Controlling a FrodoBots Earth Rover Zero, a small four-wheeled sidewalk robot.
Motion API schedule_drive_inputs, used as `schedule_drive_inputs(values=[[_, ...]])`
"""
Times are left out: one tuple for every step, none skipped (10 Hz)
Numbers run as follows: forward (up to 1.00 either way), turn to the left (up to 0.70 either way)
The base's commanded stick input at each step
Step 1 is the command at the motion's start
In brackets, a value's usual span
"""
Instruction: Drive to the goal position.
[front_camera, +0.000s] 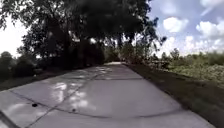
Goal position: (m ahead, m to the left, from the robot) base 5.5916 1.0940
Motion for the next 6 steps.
schedule_drive_inputs(values=[[0.85, 0.0], [0.85, 0.0], [0.85, 0.0], [0.85, 0.0], [0.85, 0.0], [0.85, 0.0]])
